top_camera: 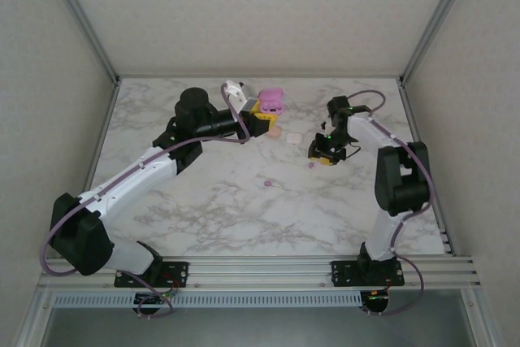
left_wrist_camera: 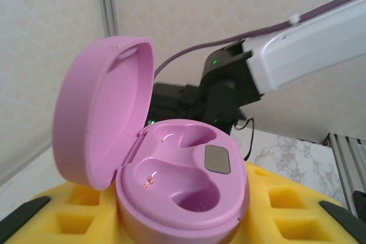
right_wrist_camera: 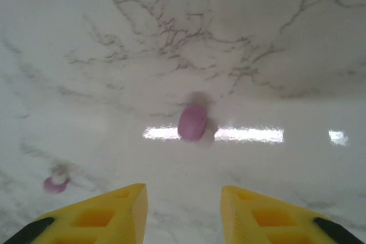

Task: Insert the wireless bluetooth earbuds into the charging case

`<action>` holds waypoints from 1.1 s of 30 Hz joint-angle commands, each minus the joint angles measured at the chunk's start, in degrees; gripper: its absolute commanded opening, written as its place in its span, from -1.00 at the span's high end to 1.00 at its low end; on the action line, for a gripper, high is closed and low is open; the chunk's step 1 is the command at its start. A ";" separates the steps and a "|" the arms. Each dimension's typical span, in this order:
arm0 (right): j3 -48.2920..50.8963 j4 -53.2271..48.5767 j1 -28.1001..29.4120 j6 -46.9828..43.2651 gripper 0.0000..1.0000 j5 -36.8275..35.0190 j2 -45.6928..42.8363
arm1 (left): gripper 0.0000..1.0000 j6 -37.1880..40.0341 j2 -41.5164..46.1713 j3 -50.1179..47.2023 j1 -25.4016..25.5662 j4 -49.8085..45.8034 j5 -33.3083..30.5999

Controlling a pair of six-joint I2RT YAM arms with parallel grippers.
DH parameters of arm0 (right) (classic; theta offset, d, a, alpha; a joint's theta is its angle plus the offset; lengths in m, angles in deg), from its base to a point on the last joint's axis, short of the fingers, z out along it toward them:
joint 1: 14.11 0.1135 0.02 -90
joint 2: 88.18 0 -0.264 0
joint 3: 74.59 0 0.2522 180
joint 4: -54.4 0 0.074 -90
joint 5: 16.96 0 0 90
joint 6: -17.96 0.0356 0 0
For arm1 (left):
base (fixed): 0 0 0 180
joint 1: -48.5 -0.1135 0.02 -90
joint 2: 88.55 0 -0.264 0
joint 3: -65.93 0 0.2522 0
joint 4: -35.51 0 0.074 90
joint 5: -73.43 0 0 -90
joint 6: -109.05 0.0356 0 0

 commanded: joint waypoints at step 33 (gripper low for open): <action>-8.38 -4.88 4.79 0.81 0.53 -10.35 12.32 | 0.54 -0.13 2.73 -1.37 -0.42 0.55 -1.05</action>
